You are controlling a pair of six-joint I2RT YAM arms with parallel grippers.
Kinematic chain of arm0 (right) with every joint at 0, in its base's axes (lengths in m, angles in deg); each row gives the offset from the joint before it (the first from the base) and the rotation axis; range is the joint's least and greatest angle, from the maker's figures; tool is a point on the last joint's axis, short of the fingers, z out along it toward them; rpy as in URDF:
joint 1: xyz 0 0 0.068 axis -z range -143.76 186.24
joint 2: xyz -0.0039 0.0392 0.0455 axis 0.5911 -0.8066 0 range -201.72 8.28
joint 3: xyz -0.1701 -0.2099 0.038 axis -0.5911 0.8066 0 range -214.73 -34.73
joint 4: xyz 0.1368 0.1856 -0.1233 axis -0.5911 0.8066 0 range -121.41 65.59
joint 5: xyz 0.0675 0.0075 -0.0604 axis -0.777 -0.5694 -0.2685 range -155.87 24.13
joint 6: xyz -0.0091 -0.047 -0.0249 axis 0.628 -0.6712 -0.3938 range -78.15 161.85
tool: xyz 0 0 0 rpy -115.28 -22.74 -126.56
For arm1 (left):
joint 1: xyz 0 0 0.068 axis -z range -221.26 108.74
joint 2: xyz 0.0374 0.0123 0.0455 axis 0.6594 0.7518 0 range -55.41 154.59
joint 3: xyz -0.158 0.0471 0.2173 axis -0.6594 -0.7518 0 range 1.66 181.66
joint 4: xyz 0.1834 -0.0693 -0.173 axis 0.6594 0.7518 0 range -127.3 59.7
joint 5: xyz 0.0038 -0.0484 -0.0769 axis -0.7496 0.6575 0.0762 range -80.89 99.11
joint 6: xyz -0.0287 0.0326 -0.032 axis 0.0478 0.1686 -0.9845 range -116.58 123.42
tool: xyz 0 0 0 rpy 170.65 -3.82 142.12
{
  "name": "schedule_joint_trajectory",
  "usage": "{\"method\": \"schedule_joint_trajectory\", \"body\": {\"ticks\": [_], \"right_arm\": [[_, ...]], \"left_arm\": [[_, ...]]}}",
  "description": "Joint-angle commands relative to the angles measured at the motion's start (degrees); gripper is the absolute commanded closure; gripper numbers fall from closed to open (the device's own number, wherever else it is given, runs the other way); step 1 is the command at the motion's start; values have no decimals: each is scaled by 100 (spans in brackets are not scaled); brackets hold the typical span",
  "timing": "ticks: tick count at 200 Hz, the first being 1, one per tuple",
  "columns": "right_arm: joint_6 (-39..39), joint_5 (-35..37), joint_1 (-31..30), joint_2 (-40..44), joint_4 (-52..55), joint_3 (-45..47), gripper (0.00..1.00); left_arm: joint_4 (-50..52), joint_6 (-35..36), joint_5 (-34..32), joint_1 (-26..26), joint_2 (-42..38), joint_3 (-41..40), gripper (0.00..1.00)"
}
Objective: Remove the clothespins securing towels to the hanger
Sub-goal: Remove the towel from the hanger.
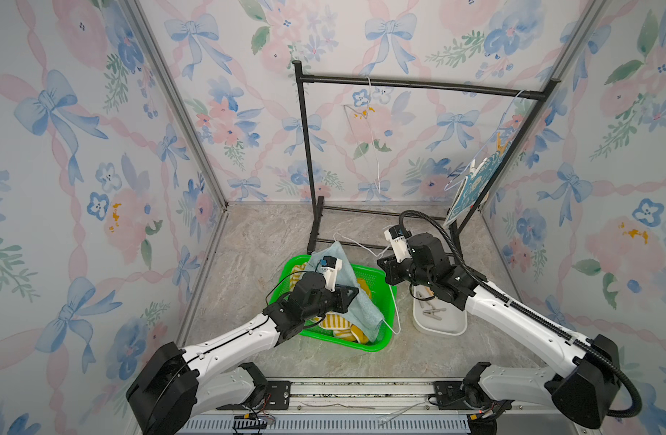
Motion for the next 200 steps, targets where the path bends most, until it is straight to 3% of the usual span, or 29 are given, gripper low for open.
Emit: {"method": "schedule_joint_trajectory", "body": {"ticks": [1, 34, 69, 140, 200], "right_arm": [[-105, 156, -62, -90, 145, 73, 100], [-120, 161, -55, -154, 189, 62, 100], [-148, 172, -62, -138, 215, 34, 100], [-208, 265, -56, -52, 329, -29, 100], [-237, 427, -32, 106, 391, -48, 100]], "left_arm": [[705, 643, -379, 24, -358, 382, 100], [1015, 1168, -694, 18, -808, 700, 100], [1394, 2009, -1013, -33, -1052, 1581, 100], [1829, 3674, -1310, -392, -873, 3416, 100], [1844, 4437, -1525, -474, -905, 4137, 100]]}}
